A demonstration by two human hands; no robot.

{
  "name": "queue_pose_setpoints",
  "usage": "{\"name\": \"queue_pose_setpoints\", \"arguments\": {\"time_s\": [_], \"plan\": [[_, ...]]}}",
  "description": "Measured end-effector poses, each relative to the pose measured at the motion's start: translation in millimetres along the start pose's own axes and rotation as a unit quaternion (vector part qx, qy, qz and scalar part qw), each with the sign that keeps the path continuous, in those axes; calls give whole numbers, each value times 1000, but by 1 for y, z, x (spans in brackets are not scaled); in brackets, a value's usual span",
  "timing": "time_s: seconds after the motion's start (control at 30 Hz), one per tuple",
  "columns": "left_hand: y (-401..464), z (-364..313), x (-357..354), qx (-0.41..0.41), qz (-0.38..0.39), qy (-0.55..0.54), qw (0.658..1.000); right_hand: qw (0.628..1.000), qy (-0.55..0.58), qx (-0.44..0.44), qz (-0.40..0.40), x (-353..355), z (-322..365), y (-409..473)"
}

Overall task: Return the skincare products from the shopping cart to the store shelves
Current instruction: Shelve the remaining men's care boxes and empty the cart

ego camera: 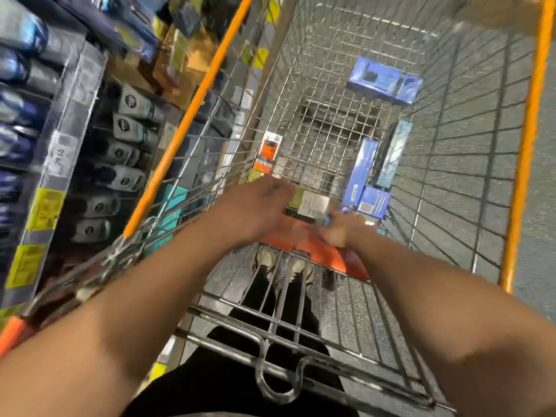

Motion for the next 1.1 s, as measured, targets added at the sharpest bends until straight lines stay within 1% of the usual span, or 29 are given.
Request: {"name": "queue_pose_setpoints", "arguments": {"time_s": [0.1, 0.17, 0.23, 0.33, 0.43, 0.5, 0.57, 0.73, 0.77, 0.83, 0.87, 0.9, 0.93, 0.97, 1.0, 1.07, 1.1], "plan": [[3, 9, 2, 24, -26, -66, 997, 1000, 2, 22, 10, -2, -1, 8], [4, 12, 4, 36, -41, -82, 995, 999, 2, 42, 20, -3, -2, 16], [4, 11, 6, 32, -49, -95, 994, 997, -24, 74, 14, -4, 0, 24], [0, 6, 9, 33, -48, -104, 993, 986, -75, 139, -45, 9, 9, 18], [-7, 3, 11, 34, -43, -99, 994, 974, -72, 192, -92, 17, 17, 5], [-12, -1, 15, 31, -48, -102, 993, 974, -26, 201, -103, 21, 22, -10], [-16, -5, 17, 25, -50, -98, 994, 972, 57, 192, -126, 31, 30, -27], [-36, -13, 22, 6, -67, -114, 991, 945, 221, 155, -186, 78, 55, -82], [-42, -12, 28, -1, -79, -125, 989, 934, 255, 156, -197, 95, 63, -98], [-53, -10, 39, 2, -98, -132, 986, 908, 345, 138, -193, 121, 73, -125], [-60, -12, 45, -11, -99, -114, 988, 897, 391, 115, -172, 130, 78, -138], [-68, -12, 52, -1, -106, -128, 986, 879, 445, 93, -144, 138, 85, -150], [-74, -12, 57, 8, -118, -146, 982, 856, 501, 66, -110, 142, 91, -158], [-83, -12, 63, 15, -119, -176, 977, 821, 563, 46, -77, 147, 98, -166], [-91, -14, 69, 6, -116, -188, 975, 784, 617, 41, -51, 155, 106, -176], [-110, -16, 87, -16, -133, -239, 962, 733, 675, 85, -3, 175, 129, -206], [-119, -16, 95, -16, -135, -283, 949, 720, 686, 104, 18, 184, 141, -221]]}}
Point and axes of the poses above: each hand's wrist, its own y-axis towards the middle knuckle, its own x-axis out of the back of the hand, z = x × y, the point moved 8 cm from there along y, towards the middle knuckle, and after that the axes turned 11 degrees about -z, right-handed, at the moved point
